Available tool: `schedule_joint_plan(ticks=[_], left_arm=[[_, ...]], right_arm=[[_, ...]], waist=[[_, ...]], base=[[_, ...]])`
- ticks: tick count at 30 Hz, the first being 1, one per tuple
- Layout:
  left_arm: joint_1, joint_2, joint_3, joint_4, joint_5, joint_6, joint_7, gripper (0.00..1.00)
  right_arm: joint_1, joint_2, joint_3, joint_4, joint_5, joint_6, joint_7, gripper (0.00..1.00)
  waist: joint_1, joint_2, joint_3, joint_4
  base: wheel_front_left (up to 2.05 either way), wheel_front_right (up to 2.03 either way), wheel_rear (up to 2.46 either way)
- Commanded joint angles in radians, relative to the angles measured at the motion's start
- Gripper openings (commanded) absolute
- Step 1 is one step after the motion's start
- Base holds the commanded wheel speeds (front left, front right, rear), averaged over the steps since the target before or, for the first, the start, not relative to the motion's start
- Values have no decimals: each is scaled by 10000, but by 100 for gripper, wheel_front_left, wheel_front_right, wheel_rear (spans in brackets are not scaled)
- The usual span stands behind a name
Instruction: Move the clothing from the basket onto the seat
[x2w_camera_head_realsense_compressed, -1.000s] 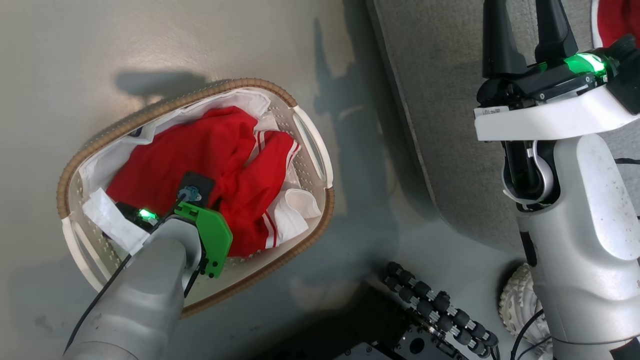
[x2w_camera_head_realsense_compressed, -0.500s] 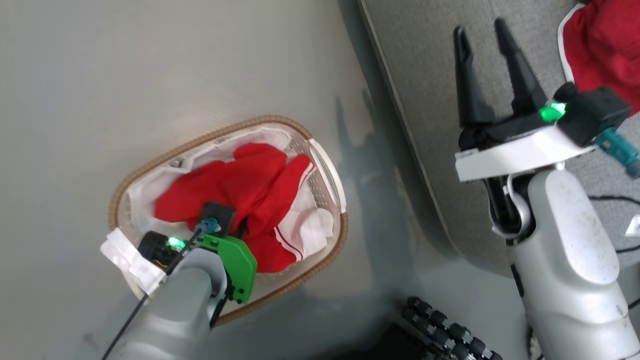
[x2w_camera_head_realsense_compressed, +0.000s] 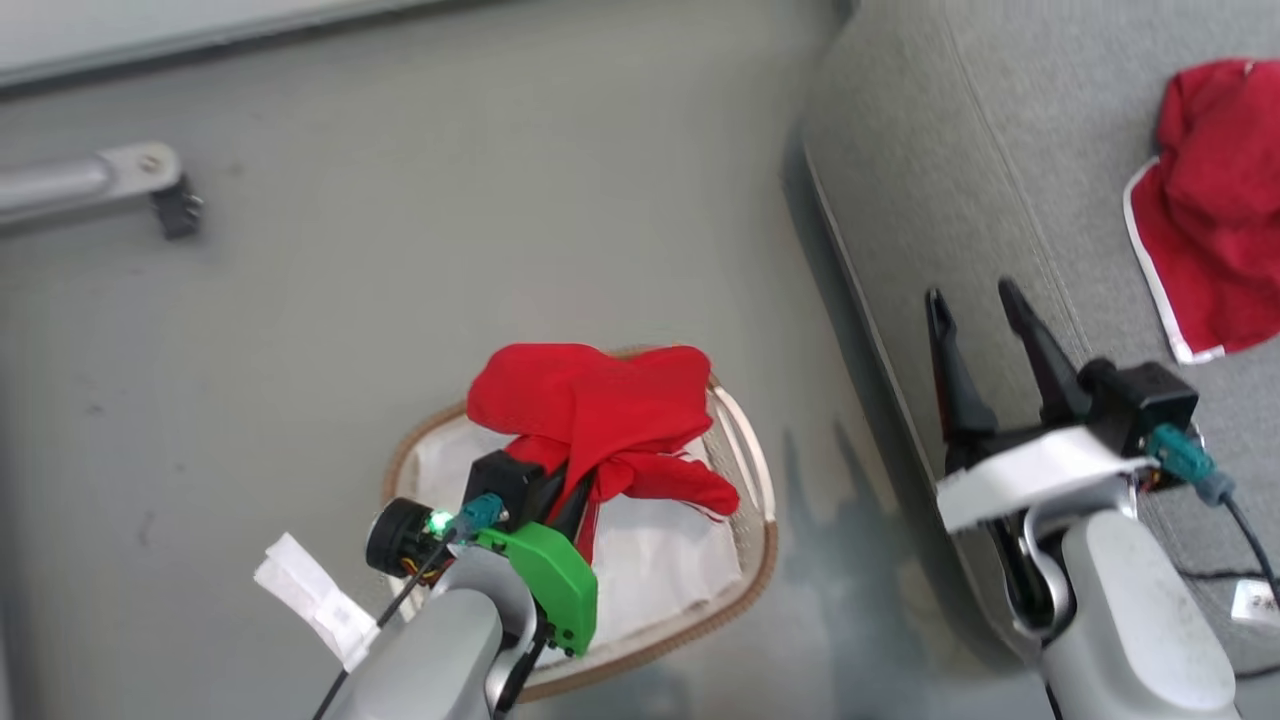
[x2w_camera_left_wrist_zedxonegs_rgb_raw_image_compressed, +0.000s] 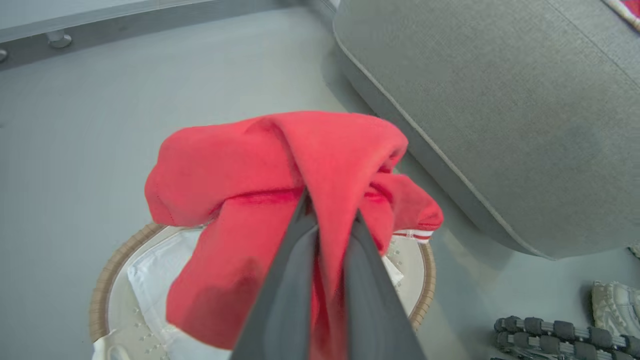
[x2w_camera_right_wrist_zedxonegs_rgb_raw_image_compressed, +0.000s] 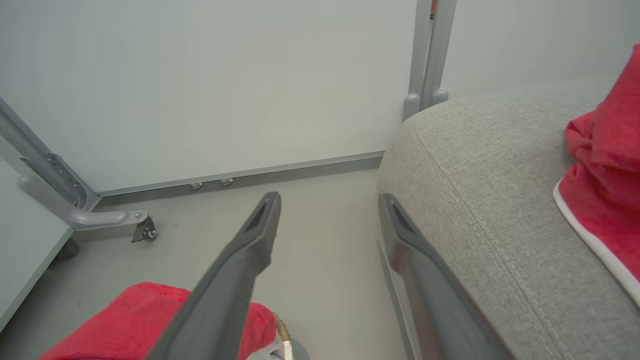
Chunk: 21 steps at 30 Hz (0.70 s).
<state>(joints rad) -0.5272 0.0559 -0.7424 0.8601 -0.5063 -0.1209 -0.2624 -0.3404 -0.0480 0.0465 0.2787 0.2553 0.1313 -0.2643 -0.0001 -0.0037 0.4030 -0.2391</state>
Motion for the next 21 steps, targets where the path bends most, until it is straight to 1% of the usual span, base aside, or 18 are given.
schedule_joint_plan(ticks=[1, 9, 16, 18, 21], left_arm=[[366, 32, 203, -390, 185, 56, -30, 0], [1506, 65, 1340, -2735, 1208, 24, -20, 0], [1940, 5, 2208, -4571, 1793, -13, -20, 0], [2043, -10, 2313, -4911, 1908, -27, -17, 0], [2119, -26, 2335, -5172, 2022, -35, -18, 0]], right_arm=[[397, -55, -69, 88, -125, -10, -1, 100], [1740, -57, -67, 391, -261, -10, -1, 100], [2459, -49, 349, 558, -246, -10, -1, 100], [2546, -83, 626, 599, -335, -10, -1, 100], [2416, -325, 1494, 460, -545, -10, -1, 100]], waist=[[1, 37, -1792, 1533], [1, 37, -3243, 2195], [1, 37, -3769, 2452], [1, 37, -3805, 2511], [1, 37, -3812, 2608]], base=[[0, 0, 0], [0, 0, 0], [0, 0, 0], [0, 0, 0], [0, 0, 0]])
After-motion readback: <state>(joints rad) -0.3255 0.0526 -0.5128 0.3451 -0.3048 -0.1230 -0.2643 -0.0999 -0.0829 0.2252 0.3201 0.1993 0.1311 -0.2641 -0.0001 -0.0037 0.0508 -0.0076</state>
